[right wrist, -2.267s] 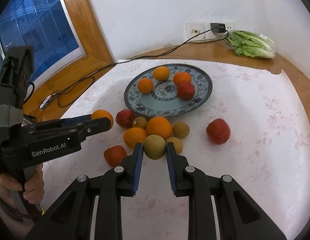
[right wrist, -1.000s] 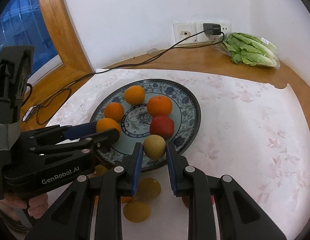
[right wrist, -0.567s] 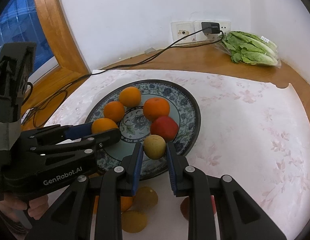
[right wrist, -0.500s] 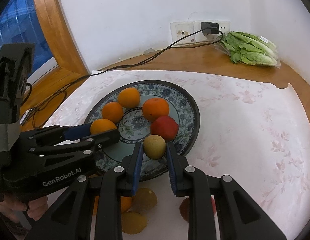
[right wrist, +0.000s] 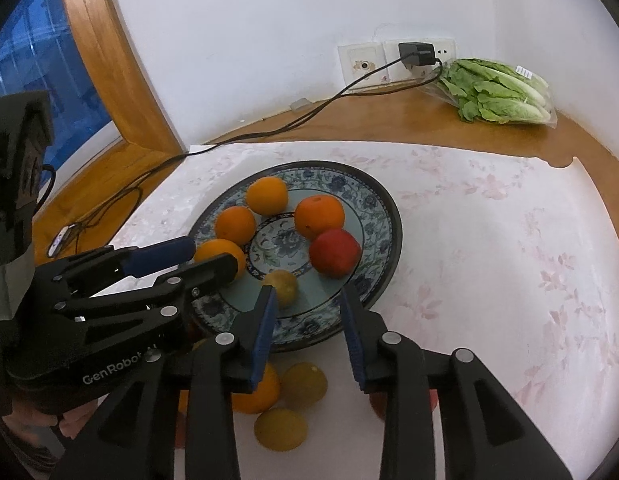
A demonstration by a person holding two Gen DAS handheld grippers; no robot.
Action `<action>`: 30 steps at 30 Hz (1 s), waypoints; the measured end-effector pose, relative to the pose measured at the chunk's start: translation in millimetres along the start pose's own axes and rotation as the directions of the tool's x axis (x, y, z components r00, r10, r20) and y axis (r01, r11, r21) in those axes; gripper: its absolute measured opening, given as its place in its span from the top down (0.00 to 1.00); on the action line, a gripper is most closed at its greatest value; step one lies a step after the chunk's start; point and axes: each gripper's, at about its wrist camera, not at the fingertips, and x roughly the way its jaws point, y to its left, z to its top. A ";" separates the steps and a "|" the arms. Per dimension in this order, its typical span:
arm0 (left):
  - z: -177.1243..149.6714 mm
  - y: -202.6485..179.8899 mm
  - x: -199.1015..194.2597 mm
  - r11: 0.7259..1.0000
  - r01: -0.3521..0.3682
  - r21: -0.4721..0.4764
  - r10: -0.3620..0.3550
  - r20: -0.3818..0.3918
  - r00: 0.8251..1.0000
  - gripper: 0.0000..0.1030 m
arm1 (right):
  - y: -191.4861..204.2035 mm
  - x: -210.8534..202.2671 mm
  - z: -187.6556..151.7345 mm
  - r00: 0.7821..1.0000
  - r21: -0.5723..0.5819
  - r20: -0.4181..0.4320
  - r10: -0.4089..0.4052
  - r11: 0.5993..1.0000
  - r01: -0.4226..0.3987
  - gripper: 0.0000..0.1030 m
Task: Organize fruits
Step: 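Open the left tool on the plate while the right tool releases the yellow fruit, then withdraw both open tools from the plate toward the fruit pile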
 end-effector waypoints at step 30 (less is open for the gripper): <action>-41.9 -3.6 -64.1 0.992 0.024 -0.123 -0.028 -0.026 0.999 0.45 | 9.6 -53.1 -37.7 0.999 -0.029 -0.021 -0.032 0.999 0.031 0.57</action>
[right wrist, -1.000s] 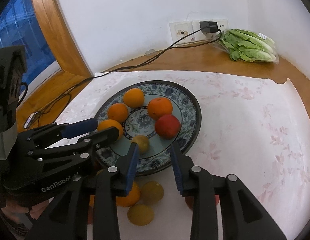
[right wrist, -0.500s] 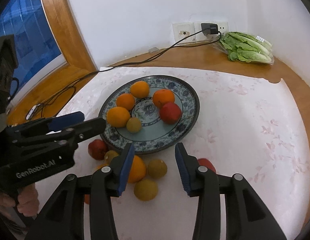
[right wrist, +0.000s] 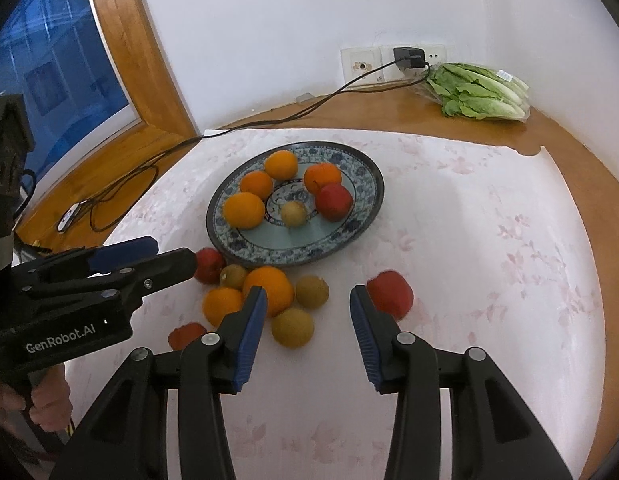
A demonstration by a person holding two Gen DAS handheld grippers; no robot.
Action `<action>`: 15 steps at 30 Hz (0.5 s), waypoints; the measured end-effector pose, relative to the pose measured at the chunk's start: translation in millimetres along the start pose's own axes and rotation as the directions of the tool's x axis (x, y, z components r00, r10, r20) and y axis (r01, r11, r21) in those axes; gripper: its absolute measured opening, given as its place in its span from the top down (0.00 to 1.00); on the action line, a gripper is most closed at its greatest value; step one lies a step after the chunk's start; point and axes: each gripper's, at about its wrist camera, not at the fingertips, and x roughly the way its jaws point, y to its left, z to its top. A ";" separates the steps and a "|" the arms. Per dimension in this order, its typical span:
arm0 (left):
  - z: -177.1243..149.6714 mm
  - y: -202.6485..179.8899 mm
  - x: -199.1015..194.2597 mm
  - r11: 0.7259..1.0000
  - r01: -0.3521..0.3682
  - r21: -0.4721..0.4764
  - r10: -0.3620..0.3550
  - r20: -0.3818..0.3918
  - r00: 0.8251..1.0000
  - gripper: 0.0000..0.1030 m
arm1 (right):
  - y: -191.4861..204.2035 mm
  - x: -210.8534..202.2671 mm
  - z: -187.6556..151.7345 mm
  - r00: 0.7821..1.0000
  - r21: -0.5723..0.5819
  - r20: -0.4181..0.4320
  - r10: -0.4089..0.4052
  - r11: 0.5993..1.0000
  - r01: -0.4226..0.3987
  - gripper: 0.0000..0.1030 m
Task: Organize fruits
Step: 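Withdraw both open tools from the plate toward the fruit pile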
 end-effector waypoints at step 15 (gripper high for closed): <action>-21.2 -1.2 -0.9 1.000 -0.003 -0.021 0.002 -0.038 0.999 0.45 | -15.2 -13.2 -23.2 1.000 0.043 -0.009 -0.019 0.999 0.019 0.57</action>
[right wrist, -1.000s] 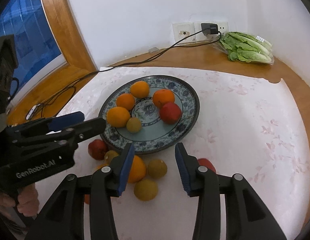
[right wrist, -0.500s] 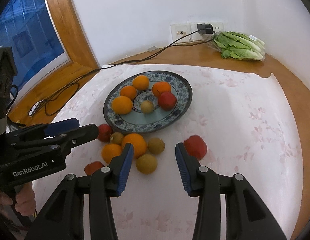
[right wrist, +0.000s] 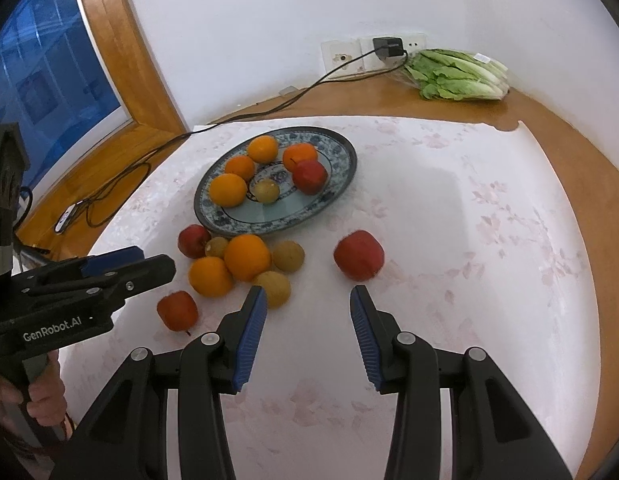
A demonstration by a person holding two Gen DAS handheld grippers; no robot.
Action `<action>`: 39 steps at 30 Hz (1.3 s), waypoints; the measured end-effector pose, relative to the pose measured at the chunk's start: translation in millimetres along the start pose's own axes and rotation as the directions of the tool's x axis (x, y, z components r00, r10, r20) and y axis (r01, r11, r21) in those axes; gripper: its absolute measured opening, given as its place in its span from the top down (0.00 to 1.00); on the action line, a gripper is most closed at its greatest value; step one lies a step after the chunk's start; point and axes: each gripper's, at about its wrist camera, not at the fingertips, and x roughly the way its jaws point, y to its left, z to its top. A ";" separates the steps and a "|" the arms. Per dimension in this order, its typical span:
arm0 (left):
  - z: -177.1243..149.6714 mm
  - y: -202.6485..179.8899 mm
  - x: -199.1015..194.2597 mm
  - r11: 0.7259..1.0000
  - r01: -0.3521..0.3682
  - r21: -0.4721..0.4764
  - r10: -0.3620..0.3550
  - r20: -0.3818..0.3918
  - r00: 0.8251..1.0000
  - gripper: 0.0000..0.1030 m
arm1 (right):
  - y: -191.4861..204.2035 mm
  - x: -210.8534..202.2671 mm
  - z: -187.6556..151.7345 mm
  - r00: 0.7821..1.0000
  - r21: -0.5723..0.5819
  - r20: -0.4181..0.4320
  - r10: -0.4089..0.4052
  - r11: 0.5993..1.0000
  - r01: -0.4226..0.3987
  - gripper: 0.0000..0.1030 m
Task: Organize fruits
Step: 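Withdraw both open tools from the plate toward the fruit pile, then close the left tool on a dark red fruit while the right tool approaches a yellow fruit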
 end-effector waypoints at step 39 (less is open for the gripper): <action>-26.6 -4.5 22.9 0.999 0.050 0.010 -0.049 -0.067 0.997 0.67 | -11.9 12.4 -18.1 0.999 0.031 -0.045 -0.006 0.999 0.008 0.57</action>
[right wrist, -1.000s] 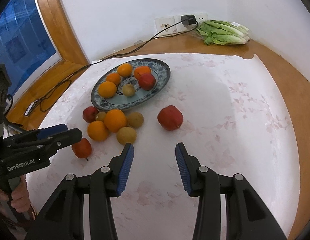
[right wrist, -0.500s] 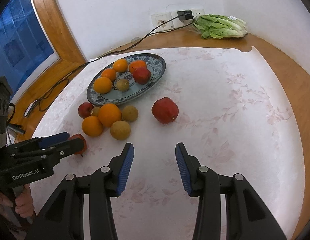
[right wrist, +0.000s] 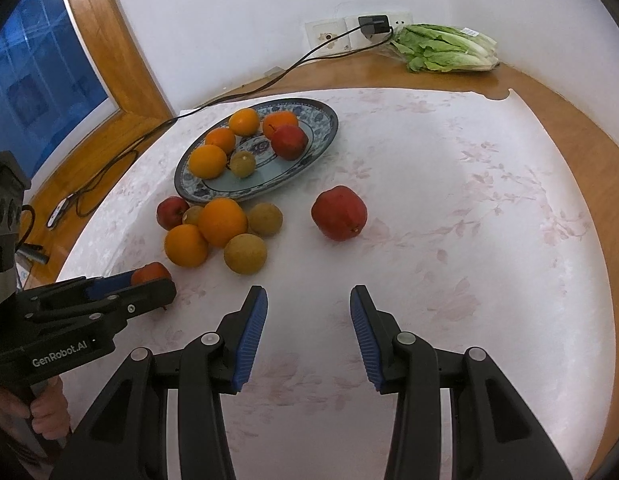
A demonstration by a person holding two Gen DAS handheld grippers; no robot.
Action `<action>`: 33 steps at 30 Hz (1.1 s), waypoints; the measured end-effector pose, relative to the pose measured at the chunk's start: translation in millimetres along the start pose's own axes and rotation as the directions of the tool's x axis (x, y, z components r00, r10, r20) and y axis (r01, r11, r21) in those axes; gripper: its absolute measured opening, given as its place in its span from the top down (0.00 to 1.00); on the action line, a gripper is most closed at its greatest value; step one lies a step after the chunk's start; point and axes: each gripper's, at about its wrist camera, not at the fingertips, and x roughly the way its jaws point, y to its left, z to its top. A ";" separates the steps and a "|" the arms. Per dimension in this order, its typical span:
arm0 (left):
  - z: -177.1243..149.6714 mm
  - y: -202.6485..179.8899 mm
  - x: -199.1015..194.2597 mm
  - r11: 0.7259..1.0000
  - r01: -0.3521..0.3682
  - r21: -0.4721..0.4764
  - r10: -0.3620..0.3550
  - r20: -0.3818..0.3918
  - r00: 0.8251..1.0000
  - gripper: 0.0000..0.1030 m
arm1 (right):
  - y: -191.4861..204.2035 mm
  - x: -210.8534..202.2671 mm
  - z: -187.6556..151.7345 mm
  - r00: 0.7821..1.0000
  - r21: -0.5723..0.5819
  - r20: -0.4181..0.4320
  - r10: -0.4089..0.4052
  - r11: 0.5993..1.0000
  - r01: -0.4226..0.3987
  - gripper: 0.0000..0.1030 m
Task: Organize fruits
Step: 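Close the left tool on a dark red fruit while the right tool approaches a yellow fruit, then close the right tool on the yellow fruit while the left tool holds the red fruit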
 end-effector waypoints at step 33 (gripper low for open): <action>5.9 27.8 -7.7 0.998 -0.014 -0.065 0.017 0.044 0.999 0.67 | 39.5 31.7 19.5 1.000 -0.110 -0.010 0.008 0.994 -0.009 0.66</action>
